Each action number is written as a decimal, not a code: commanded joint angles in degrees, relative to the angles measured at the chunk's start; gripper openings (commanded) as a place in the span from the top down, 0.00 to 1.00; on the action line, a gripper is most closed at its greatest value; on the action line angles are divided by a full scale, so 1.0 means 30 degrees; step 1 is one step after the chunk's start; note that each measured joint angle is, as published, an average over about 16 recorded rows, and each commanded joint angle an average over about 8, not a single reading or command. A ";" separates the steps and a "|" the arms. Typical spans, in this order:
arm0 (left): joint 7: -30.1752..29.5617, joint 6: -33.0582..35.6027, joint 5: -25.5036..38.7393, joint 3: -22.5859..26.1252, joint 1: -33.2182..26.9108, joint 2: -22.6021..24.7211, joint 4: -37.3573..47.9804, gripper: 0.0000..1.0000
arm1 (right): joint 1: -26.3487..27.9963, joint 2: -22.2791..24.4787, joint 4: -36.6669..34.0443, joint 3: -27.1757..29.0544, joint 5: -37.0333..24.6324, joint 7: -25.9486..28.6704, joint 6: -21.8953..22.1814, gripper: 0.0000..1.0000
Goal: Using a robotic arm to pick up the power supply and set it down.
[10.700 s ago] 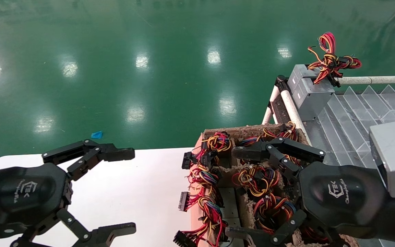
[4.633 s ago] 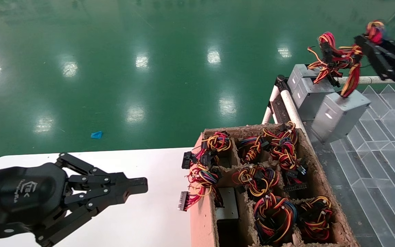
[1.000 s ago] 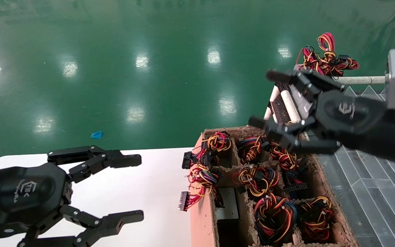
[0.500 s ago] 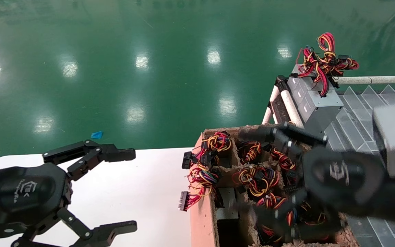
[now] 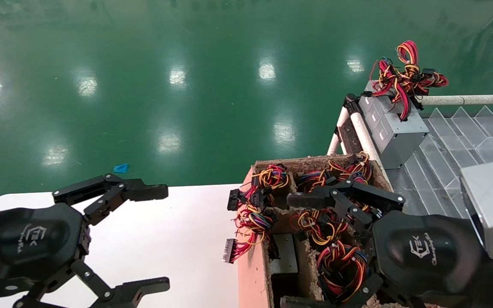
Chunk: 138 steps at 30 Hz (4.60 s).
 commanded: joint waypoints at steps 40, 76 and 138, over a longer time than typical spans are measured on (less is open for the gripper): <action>0.0001 0.0000 0.0000 -0.0003 0.0000 0.0000 0.0000 0.00 | 0.0279 -0.0113 -0.0512 -0.0149 0.0081 -0.0216 0.0125 0.00; 0.0001 0.0000 0.0000 -0.0003 0.0000 0.0000 0.0000 0.00 | 0.0296 -0.0115 -0.0532 -0.0152 0.0085 -0.0222 0.0127 0.00; 0.0001 0.0000 0.0000 -0.0003 0.0000 0.0000 0.0000 0.00 | 0.0297 -0.0115 -0.0532 -0.0152 0.0084 -0.0222 0.0127 0.00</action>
